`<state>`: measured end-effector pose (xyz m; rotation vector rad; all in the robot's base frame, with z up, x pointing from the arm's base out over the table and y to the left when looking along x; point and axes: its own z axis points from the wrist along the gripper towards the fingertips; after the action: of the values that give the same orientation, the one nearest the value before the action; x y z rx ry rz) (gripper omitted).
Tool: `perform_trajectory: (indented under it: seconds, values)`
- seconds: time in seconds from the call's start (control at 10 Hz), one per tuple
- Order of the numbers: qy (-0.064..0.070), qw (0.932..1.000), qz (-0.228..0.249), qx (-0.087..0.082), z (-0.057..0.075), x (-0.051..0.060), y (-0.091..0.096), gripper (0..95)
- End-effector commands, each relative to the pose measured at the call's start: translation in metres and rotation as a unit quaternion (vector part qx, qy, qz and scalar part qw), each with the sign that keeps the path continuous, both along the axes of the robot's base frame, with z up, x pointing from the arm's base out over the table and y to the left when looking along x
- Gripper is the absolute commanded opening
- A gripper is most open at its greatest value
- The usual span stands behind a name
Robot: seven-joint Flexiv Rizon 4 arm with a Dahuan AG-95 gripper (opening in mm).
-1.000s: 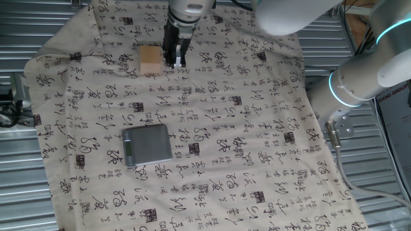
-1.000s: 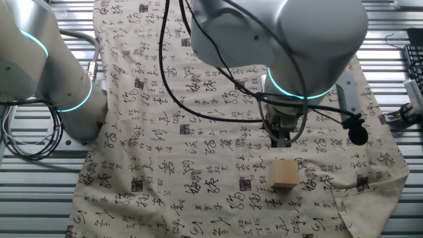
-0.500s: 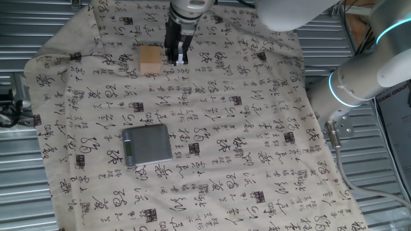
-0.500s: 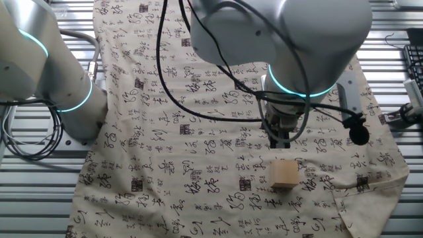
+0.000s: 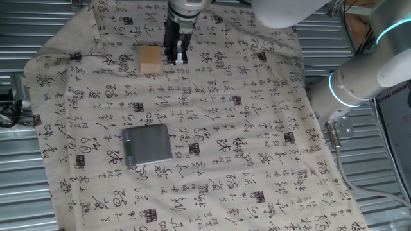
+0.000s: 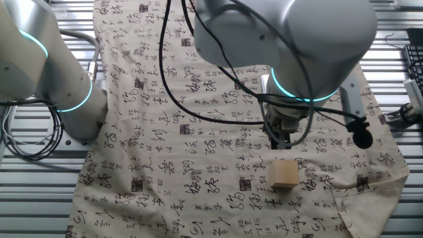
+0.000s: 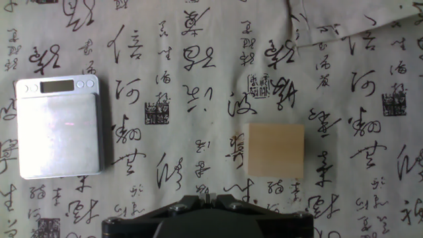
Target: Place the block on the scale
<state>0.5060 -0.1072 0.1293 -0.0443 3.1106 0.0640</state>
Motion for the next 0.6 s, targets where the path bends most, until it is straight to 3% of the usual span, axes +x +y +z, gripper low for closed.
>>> perform_trajectory:
  seconds: [0.1, 0.4, 0.6]
  values:
    - [0.012, 0.9998, 0.013, -0.004, -0.0001, -0.0007, -0.0005, 0.0]
    - [0.023, 0.9995, 0.020, -0.011, -0.0001, -0.0007, -0.0005, 0.0]
    - [0.027, 0.9985, 0.010, -0.047, -0.0001, -0.0007, -0.0005, 0.0]
